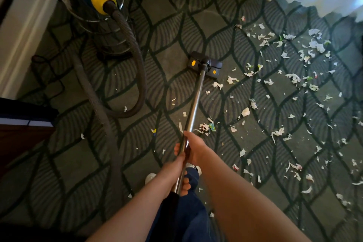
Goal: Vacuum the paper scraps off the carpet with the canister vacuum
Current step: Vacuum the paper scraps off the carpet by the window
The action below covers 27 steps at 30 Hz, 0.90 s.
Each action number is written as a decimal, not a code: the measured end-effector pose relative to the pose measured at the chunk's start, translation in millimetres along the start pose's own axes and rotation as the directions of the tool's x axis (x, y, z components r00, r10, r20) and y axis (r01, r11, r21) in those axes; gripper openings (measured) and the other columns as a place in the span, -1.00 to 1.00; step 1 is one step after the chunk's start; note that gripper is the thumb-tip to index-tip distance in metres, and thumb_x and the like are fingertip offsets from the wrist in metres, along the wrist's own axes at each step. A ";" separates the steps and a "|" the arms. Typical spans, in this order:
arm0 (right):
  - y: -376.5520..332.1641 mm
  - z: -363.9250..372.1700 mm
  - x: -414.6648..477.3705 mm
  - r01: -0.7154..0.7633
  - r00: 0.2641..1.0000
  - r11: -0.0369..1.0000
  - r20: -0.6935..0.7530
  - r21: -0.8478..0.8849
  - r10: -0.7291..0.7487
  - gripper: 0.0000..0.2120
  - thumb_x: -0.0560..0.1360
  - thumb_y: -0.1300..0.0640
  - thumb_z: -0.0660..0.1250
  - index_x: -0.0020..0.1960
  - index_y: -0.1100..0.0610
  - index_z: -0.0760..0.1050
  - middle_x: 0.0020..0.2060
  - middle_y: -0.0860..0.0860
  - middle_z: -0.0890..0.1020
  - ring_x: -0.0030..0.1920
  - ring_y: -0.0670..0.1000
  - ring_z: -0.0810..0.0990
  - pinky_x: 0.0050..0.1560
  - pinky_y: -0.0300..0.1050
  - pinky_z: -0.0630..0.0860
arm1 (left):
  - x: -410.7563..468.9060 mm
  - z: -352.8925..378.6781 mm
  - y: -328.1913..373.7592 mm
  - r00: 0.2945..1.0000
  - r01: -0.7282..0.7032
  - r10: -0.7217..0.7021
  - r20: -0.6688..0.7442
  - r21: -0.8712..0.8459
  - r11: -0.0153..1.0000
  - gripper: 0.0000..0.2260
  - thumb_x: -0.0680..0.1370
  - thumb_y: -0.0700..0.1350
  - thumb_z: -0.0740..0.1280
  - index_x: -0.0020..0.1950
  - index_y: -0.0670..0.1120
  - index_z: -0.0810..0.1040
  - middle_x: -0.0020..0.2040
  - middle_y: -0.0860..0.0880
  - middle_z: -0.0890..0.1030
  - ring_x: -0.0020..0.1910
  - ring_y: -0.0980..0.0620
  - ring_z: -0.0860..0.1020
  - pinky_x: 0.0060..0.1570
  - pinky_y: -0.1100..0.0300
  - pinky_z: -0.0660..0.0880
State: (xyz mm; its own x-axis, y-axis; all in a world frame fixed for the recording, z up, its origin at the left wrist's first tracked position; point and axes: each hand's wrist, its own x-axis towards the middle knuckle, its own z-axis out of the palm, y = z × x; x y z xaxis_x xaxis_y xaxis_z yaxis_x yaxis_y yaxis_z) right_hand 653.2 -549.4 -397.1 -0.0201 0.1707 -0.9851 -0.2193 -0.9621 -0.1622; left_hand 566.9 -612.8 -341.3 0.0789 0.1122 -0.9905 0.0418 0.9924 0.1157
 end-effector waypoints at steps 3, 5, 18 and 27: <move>19.1 3.1 -12.3 -0.059 0.998 0.998 0.033 0.035 0.058 -0.63 0.62 0.02 0.24 0.28 0.26 0.47 -0.28 0.11 0.56 -0.36 0.04 0.55 -0.33 -0.13 0.56 | -2.9 -3.8 -9.4 0.999 0.008 -0.009 -0.043 -0.023 1.000 -0.41 0.56 0.35 0.07 -0.07 -0.15 0.56 -0.30 -0.11 0.56 -0.38 -0.03 0.55 -0.38 0.20 0.52; 22.0 4.9 -18.2 -0.063 0.997 0.996 0.040 0.064 0.061 -0.64 0.61 -0.01 0.25 0.25 0.24 0.50 -0.26 0.10 0.57 -0.34 0.02 0.55 -0.27 -0.11 0.56 | -7.3 -3.6 -12.6 0.998 0.009 -0.010 -0.066 -0.023 1.000 -0.39 0.55 0.37 0.03 -0.12 -0.14 0.56 -0.36 -0.09 0.55 -0.41 -0.03 0.53 -0.40 0.20 0.49; 29.1 22.2 -55.7 -0.045 0.997 0.999 -0.064 0.028 0.046 -0.72 0.63 0.01 0.18 0.08 0.19 0.54 -0.29 0.06 0.59 -0.36 0.00 0.53 -0.34 -0.10 0.48 | -51.7 -0.8 -21.4 0.982 -0.084 0.107 -0.158 0.144 0.986 -0.34 0.61 0.30 -0.09 -0.24 -0.18 0.52 -0.54 -0.07 0.47 -0.64 0.00 0.42 -0.57 0.26 0.38; -10.3 22.7 -104.2 0.108 0.982 0.994 -0.156 0.017 -0.104 -0.70 0.60 0.05 0.18 0.17 0.23 0.53 -0.18 0.10 0.61 -0.35 0.03 0.53 -0.36 -0.10 0.49 | -91.5 15.4 16.4 0.963 -0.178 0.215 -0.164 0.215 0.960 -0.36 0.64 0.23 -0.08 -0.39 -0.16 0.45 -0.61 -0.06 0.44 -0.70 0.00 0.40 -0.63 0.33 0.30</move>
State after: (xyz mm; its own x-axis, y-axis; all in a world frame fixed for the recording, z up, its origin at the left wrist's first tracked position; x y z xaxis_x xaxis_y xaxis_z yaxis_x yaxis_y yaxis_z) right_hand 635.4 -552.5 -291.5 0.1556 0.2345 -0.9596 -0.2364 -0.9344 -0.2667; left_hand 575.7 -607.5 -247.7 -0.0786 0.3295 -0.9409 0.2400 0.9223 0.3030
